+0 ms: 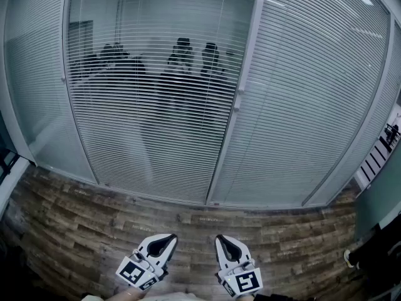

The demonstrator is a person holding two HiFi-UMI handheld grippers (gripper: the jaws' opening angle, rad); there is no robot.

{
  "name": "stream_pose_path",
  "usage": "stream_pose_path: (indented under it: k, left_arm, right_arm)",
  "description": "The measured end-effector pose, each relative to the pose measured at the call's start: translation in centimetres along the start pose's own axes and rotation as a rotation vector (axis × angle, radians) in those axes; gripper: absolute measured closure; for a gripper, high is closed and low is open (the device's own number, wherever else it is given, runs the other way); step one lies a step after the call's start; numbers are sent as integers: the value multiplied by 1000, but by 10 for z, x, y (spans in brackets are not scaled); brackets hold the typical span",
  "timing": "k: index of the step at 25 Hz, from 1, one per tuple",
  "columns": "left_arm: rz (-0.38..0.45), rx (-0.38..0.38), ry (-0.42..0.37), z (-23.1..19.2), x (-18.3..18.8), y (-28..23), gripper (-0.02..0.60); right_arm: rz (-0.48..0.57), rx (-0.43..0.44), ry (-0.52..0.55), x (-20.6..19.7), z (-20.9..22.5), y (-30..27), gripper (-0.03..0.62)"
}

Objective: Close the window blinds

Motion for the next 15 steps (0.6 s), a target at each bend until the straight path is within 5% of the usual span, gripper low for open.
stream_pose_path:
  k: [7,15]
  left_arm:
    - [-3,-21,10,-5,2,32,563]
    - [-70,-88,-63,0,7,37,563]
  right_arm:
    - [17,-32,5,-6,-40,4,569]
    - [61,-73,-50,-2,-46,9,568]
Point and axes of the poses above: the fingertips, and each gripper's own axes: y backward along the fingers, z to its right, x out of its top, the point moved 8 cm from there along y, backward along the fingers, and after that the axes turned 7 degrees about -y, right-handed, at the moved point
